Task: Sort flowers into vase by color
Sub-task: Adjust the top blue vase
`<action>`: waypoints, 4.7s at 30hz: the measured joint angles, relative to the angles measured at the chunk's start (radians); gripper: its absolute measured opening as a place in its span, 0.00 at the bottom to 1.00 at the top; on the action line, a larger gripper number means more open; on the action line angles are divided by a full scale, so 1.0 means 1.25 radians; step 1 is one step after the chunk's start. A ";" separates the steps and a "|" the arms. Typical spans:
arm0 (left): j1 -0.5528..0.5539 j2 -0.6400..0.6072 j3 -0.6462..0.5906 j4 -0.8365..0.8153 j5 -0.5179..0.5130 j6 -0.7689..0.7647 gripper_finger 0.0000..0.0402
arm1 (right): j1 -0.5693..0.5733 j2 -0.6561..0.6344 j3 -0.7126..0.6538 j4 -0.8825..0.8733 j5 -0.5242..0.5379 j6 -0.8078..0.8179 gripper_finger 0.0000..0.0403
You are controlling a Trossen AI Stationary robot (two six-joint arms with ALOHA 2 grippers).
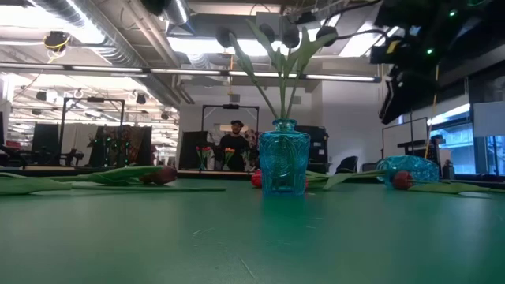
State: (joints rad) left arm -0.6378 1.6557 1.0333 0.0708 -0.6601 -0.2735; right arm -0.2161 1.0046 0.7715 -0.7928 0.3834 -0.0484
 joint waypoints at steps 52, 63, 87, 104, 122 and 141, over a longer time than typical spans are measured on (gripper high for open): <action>0.229 -0.113 0.000 -0.280 0.120 -0.066 0.26 | -0.356 0.401 -0.001 0.239 -0.446 -0.468 0.66; 0.229 -0.113 0.000 -0.280 0.117 -0.066 0.26 | -0.356 0.415 0.000 0.294 -0.469 -0.469 0.55; 0.227 -0.113 0.000 -0.280 0.115 -0.079 0.26 | -0.355 0.455 0.001 0.292 -0.371 -0.452 0.05; 0.222 -0.113 0.000 -0.282 0.116 -0.081 0.26 | -0.357 0.395 0.000 0.110 -0.195 -0.402 0.16; 0.211 -0.113 0.000 -0.286 0.102 -0.081 0.26 | -0.356 0.388 0.000 0.181 -0.283 -0.341 0.71; 0.210 -0.113 0.000 -0.296 0.100 -0.094 0.26 | -0.356 0.457 -0.001 0.365 -0.342 -0.301 0.52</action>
State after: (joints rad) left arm -0.3759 1.5139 1.0332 -0.2993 -0.5350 -0.3908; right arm -0.6613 1.5761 0.7708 -0.3367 -0.0441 -0.4248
